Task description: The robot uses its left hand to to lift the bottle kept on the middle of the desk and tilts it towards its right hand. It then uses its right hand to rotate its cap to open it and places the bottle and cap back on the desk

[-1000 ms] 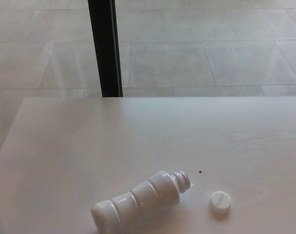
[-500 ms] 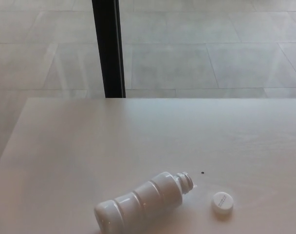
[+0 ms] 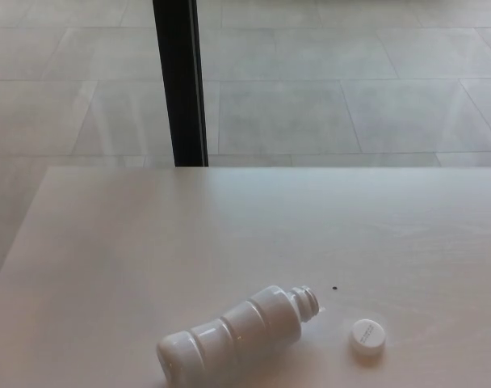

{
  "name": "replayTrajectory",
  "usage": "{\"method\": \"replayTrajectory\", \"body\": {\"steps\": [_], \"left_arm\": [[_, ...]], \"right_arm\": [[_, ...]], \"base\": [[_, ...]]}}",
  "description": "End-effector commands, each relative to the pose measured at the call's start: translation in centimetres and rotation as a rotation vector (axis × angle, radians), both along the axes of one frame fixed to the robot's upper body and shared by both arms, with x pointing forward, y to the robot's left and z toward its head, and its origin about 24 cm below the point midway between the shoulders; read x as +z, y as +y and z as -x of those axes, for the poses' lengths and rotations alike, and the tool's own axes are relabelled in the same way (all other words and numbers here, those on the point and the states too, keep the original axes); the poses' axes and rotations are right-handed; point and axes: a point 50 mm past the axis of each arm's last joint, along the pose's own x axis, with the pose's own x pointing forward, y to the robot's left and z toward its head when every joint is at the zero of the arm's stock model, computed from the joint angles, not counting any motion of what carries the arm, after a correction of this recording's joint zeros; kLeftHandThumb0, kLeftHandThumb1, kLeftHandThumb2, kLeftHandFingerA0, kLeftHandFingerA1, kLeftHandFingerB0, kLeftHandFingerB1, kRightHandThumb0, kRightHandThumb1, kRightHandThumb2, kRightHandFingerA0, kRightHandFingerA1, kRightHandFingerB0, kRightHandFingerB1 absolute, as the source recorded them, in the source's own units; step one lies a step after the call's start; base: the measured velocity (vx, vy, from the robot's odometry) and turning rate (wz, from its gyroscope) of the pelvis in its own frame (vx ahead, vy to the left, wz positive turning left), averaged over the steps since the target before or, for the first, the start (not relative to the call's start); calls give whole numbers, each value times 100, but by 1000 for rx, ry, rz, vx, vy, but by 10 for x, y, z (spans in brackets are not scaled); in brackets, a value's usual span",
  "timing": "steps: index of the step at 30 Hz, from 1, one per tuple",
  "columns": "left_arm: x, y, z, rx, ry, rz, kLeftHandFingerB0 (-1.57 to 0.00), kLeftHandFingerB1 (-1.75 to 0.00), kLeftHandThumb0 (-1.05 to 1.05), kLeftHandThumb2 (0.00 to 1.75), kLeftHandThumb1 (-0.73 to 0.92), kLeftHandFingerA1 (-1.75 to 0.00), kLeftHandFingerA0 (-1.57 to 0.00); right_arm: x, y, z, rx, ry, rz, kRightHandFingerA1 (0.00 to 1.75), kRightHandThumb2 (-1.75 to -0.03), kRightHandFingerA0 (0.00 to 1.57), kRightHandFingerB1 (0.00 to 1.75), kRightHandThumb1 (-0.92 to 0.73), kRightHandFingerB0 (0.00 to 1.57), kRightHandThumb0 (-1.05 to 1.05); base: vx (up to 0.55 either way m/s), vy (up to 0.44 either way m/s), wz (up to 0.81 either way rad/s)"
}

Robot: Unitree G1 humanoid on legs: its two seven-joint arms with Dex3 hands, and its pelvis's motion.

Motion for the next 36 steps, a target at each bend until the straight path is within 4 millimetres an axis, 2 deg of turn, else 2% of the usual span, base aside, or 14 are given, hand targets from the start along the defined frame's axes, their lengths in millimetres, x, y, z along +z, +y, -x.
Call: {"method": "replayTrajectory", "body": {"steps": [1,3,4,5,11,12,13,18,19,21,24,26,34,36], "left_arm": [[2,1,34,6,-37,-228,-1,-44,-62,65,87,-75,-12],[1,4,32,-9,-17,-274,-1,-51,-59,67,89,-70,-7],[0,3,33,20,-32,-284,0,-50,-63,98,70,-64,-8],[1,3,35,26,-58,-276,0,-50,-59,66,90,-73,-3],[2,4,34,-4,-58,-265,0,-25,-60,75,86,-69,-9],[2,4,35,7,-66,-265,0,-24,-61,75,86,-71,-9],[2,4,35,15,-76,-266,0,-29,-60,74,88,-71,-9],[1,6,31,22,-75,-280,0,-51,-59,66,91,-72,-7],[0,6,31,45,-83,-280,0,-49,-58,66,90,-70,-5],[0,7,31,13,-64,-279,0,-42,-61,72,90,-71,-8],[-2,6,29,46,-95,-266,0,-39,-63,75,87,-68,-6],[-2,4,31,47,-104,-259,0,-47,-61,67,89,-69,-5],[0,3,39,50,-83,-271,0,-48,-60,67,90,-69,-5],[0,3,39,46,-86,-271,-1,-46,-60,67,90,-68,-3]], "right_arm": [[-57,24,58,-483,-369,-385,63,-102,0,48,-57,0,-89],[-59,25,55,-482,-372,-395,66,-101,1,48,-56,0,-89],[-59,25,52,-463,-367,-397,68,-100,1,50,-56,0,-88],[-59,26,51,-439,-336,-396,68,-103,2,49,-58,0,-89],[-61,28,53,-430,-348,-417,68,-100,2,51,-55,0,-86],[-61,28,54,-432,-356,-415,92,-59,0,60,-78,0,-84],[-61,28,54,-435,-360,-412,71,-100,2,56,-55,3,-85],[-63,29,53,-425,-420,-445,77,-96,19,55,-52,0,-84],[-62,29,53,-426,-408,-439,94,-62,18,73,-71,0,-80],[-62,29,54,-416,-384,-429,98,-61,23,69,-75,0,-78],[-61,28,51,-385,-354,-415,88,-98,47,64,-58,3,-79],[-60,27,51,-374,-349,-416,110,-62,45,70,-77,0,-77],[-61,29,55,-352,-345,-430,101,-62,48,70,-74,0,-78],[-61,29,56,-343,-333,-424,91,-94,54,65,-57,2,-81]], "base": [[0,0,0],[0,0,0],[0,0,0],[0,0,0],[0,0,0],[0,0,0],[0,0,0],[0,0,0],[0,0,0],[0,0,0],[0,0,0],[0,0,0],[0,0,0],[0,0,0]]}}
